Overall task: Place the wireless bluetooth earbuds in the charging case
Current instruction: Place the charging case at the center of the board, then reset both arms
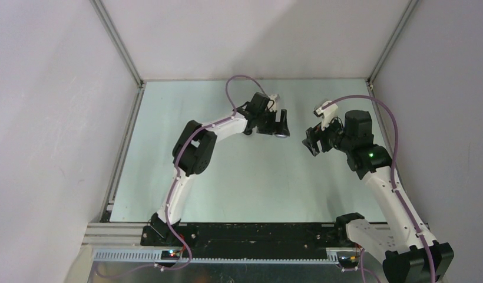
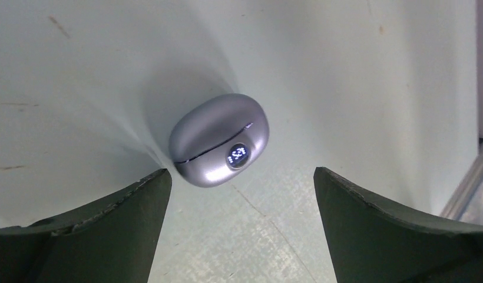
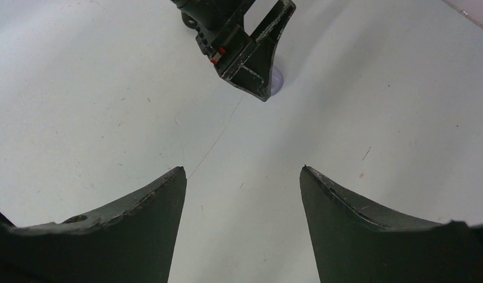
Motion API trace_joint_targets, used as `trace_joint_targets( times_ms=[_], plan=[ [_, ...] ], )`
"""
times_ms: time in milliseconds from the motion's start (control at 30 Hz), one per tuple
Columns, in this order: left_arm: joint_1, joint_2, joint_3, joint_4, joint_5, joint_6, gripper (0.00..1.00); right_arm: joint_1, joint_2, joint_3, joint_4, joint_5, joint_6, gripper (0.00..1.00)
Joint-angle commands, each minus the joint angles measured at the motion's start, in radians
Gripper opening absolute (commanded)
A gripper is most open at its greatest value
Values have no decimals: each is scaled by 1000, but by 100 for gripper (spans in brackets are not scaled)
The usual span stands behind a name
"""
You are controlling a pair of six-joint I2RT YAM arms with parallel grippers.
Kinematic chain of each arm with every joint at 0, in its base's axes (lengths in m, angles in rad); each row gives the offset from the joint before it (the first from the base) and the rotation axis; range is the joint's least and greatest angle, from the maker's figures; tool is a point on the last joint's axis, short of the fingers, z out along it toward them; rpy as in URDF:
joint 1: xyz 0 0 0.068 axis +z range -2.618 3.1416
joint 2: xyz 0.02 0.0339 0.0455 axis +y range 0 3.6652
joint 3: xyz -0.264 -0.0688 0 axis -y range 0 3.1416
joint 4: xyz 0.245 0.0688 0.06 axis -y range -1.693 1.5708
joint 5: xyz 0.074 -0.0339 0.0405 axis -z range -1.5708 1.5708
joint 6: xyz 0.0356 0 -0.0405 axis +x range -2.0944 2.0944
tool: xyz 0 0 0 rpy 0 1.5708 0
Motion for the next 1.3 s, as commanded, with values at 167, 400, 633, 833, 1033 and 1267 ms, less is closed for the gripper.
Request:
trace_joint_targets(
  times_ms=[167, 400, 633, 833, 1033, 1267],
  plan=[
    [9, -112, -21, -105, -124, 111, 99, -12, -27, -3, 33, 5, -7, 75],
    [44, -247, -83, -110, -138, 180, 99, -30, -35, -5, 38, -1, 5, 80],
    [82, -453, -185, -72, -84, 339, 99, -36, -35, -5, 43, 2, 17, 87],
    [148, -692, -308, -105, -56, 559, 99, -43, -60, -5, 46, -18, 30, 89],
    [266, -887, -385, -293, -35, 723, 99, -41, -100, -5, 57, -38, 67, 99],
    [463, -1262, -597, -326, -36, 809, 99, 6, -157, -5, 120, 74, 170, 99]
  ],
)
